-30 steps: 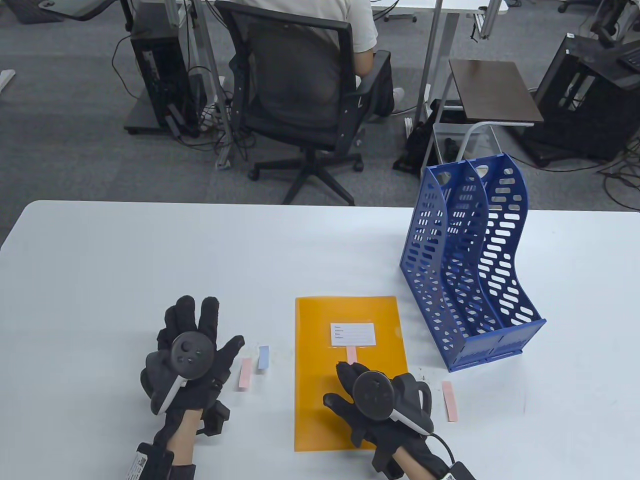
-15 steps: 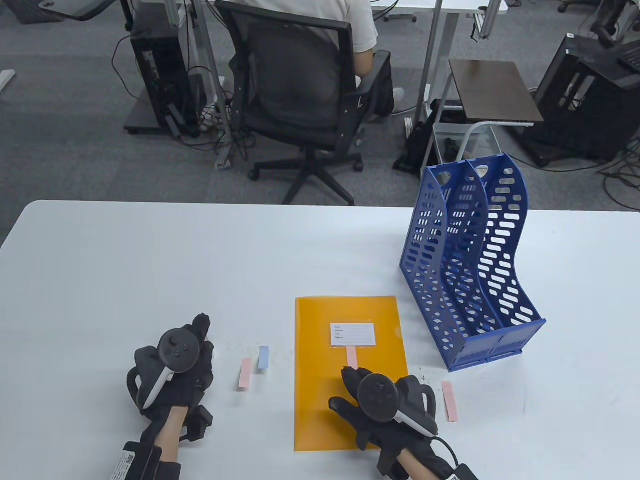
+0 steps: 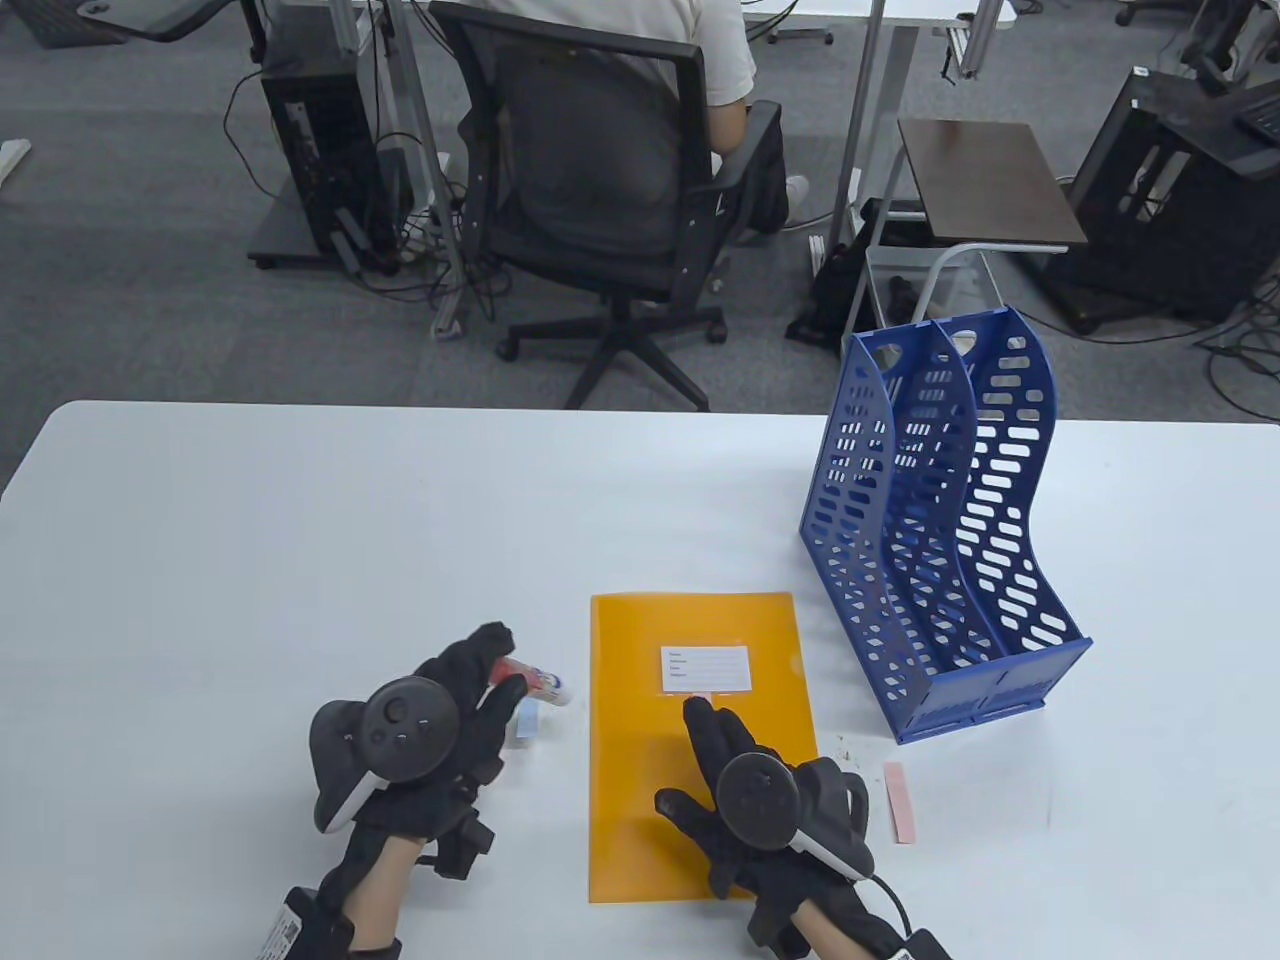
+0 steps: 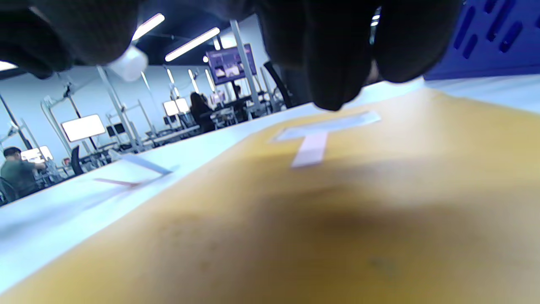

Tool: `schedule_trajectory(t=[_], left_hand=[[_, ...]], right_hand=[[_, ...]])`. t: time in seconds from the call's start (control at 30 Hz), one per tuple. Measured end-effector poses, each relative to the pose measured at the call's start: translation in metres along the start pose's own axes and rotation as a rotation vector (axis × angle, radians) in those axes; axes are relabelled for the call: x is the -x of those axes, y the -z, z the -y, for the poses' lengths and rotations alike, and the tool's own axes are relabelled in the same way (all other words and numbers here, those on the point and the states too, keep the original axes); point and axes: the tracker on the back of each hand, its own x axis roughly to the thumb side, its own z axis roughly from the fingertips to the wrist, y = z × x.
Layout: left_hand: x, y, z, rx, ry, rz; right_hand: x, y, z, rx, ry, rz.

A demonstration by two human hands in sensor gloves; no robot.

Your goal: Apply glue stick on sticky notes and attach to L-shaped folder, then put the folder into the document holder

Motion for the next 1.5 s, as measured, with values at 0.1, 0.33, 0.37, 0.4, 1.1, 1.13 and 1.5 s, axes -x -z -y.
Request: schedule_trajectory(t=[0.1,0.33,0.37,0.4,1.1,1.13,1.5], left_hand=[[-0.014,0.002,0.026,0.110,-0.096,0.078],[-0.018,-0.001,0.070,0.271,-0.328,0.147],[-0.017,-0.001,0.072,0.276,-0.372,0.140],[-0.014,-0.001,0.072,0.268,-0.394,0.131],[0.050,-0.008,0.027,-0.040,-0.488,-0.094],[0.055,-0.010,0.022,-0.084,-0.466,-0.111],[0.123,-0.014,0.031,0.125,0.128,-0.469]], right_hand=[[-0.002,-0.002,0.001,0.035,0.021,0.027],[-0.010,-0.005,0.001,0.096,0.060,0.088],[-0.012,-0.005,0.001,0.109,0.081,0.107],[-0.015,-0.005,0.001,0.122,0.103,0.121],[-0.030,-0.012,0.003,0.247,-0.045,0.155],[-0.027,-0.012,0.003,0.239,-0.029,0.142],[-0.014,-0.009,-0.001,0.213,0.028,0.117]])
